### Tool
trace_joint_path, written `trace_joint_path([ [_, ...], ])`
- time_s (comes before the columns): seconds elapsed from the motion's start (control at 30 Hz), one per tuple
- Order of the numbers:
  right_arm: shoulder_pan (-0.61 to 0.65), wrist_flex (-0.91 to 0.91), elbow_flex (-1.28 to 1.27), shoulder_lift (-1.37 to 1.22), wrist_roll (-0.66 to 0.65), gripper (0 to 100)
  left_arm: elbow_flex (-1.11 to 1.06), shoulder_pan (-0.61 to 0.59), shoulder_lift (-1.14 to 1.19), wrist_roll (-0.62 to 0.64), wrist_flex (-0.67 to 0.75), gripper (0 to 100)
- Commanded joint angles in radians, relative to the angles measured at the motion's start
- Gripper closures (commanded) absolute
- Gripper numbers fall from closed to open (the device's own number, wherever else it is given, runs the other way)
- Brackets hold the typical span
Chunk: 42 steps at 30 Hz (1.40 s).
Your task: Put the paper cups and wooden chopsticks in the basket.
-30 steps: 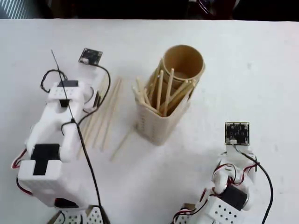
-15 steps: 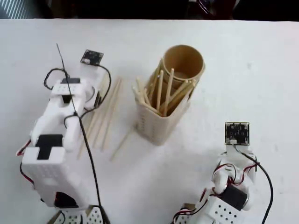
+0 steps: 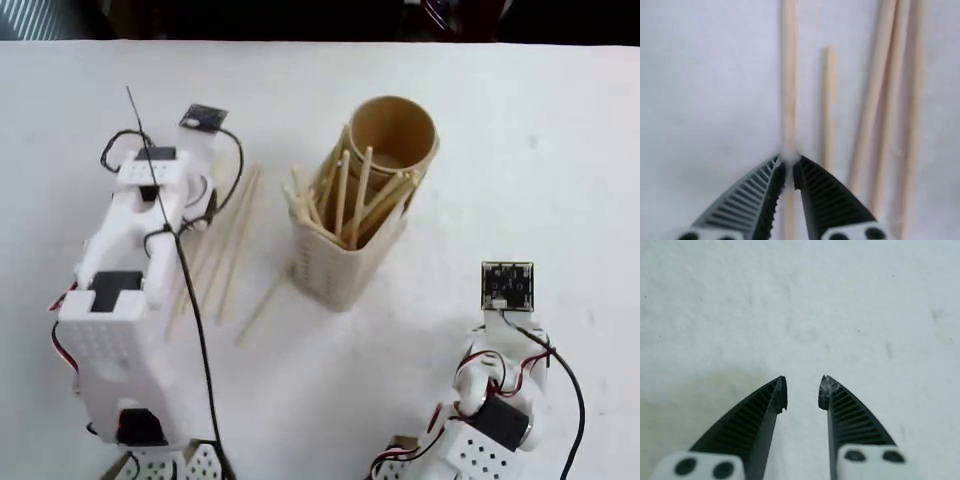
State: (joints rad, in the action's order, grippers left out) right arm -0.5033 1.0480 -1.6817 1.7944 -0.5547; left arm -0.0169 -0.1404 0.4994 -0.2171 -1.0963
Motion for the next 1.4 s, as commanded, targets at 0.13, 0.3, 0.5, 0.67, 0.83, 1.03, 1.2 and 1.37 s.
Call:
trace_joint_path([
  [0.13,-0.012,-0.018,-0.009,0.008,-0.005,88.5,0.034,-0.012,-0.068,0.009,-0.031,98],
  [0.3,-0.012,-0.018,-0.009,0.008,-0.005,88.5,-0.044,0.007,-0.344,0.068,-0.044,98],
  [0.5,-0.012,-0.018,-0.009,0.008,-0.005,88.5,-0.252,0.09,-0.964,0.068,-0.044,98],
  [0.67,-0.012,-0.018,-0.009,0.008,-0.005,88.5,-0.327,0.314,-1.4,0.068,-0.015,98],
  [0.83,-0.012,-0.018,-0.009,0.008,-0.005,88.5,-0.328,0.59,-1.55,0.068,0.212,98],
  [1.03,-0.012,-0.018,-0.009,0.008,-0.005,88.5,-0.321,0.799,-1.454,0.066,0.508,98],
  [1.2,-0.012,-0.018,-0.009,0.008,-0.005,88.5,-0.212,0.825,-1.248,0.074,0.586,97],
  [1.37,-0.012,-0.018,-0.009,0.008,-0.005,88.5,-0.12,0.822,-1.093,0.075,0.586,97],
])
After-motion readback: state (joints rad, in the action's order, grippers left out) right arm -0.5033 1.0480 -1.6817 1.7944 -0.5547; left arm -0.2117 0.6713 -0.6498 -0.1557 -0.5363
